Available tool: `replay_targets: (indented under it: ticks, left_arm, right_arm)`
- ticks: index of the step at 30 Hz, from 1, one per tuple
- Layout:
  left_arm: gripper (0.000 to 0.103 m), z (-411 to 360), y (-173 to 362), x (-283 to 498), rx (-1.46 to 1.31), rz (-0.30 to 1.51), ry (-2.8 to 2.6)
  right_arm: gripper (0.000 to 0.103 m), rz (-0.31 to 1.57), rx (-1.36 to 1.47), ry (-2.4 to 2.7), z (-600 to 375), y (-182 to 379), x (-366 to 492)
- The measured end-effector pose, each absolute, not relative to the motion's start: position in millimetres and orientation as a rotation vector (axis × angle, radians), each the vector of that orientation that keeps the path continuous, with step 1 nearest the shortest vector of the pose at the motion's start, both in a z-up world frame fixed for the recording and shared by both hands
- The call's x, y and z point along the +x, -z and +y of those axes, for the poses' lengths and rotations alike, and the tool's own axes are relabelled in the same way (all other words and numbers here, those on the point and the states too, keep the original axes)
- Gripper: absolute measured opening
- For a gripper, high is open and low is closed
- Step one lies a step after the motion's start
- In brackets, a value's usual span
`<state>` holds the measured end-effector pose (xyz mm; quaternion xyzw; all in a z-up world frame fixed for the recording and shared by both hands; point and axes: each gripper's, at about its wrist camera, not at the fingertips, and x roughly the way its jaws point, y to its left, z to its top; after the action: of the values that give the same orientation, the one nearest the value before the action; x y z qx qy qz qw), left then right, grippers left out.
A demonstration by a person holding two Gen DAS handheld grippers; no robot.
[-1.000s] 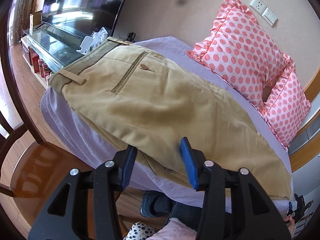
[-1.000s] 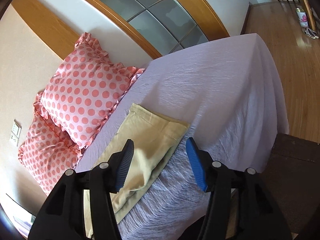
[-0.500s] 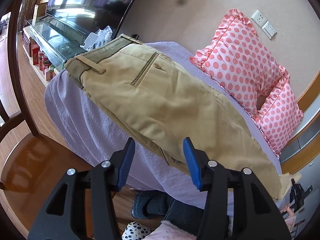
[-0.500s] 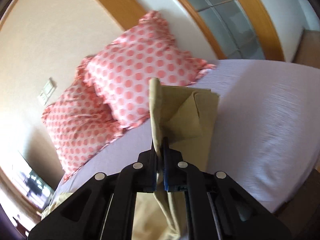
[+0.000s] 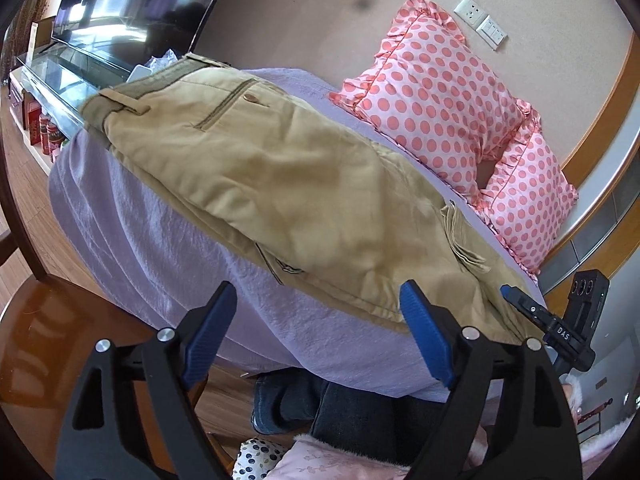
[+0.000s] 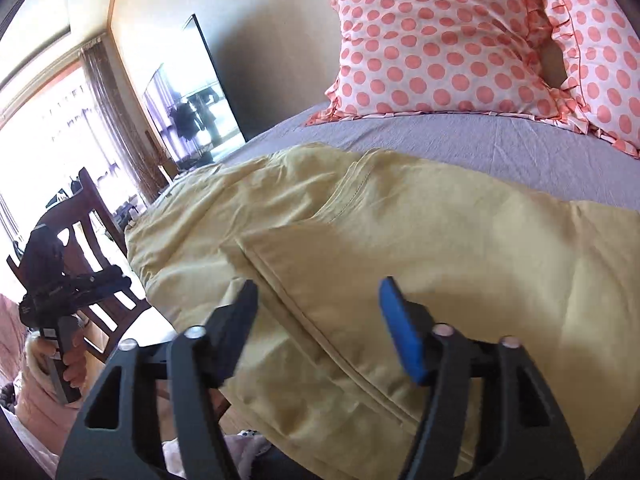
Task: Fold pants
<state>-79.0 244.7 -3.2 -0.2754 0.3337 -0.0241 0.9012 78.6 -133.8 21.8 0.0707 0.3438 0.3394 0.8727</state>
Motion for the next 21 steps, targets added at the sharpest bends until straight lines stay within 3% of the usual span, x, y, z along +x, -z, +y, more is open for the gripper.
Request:
replay_targets:
  ticks: [4,11,20,21]
  left_arm:
    - [0.083,239.1,13.1,-62.7,-0.598,0.705,0.086]
    - [0.083,245.7,16.5,-42.9,-0.659,0.695,0.068]
    - [0.082,290.8,-6.2,-43.9,-0.768,0.565,-0.101]
    - [0.078,299.5,-6.6,-42.3,-0.788,0.567,-0.141]
  right_arm:
    - [0.078,0.698,0.214,-0.663,-150.4,-29.3,80.0]
    - [0.078,0.736,0.244,-0.634,-152.9,-20.0,86.7]
    - [0.079,0.732,0.269,-0.651,-154.0,-19.4,83.4]
    - [0.08,0.731,0.271,-0.653,-154.2,-19.3,83.3]
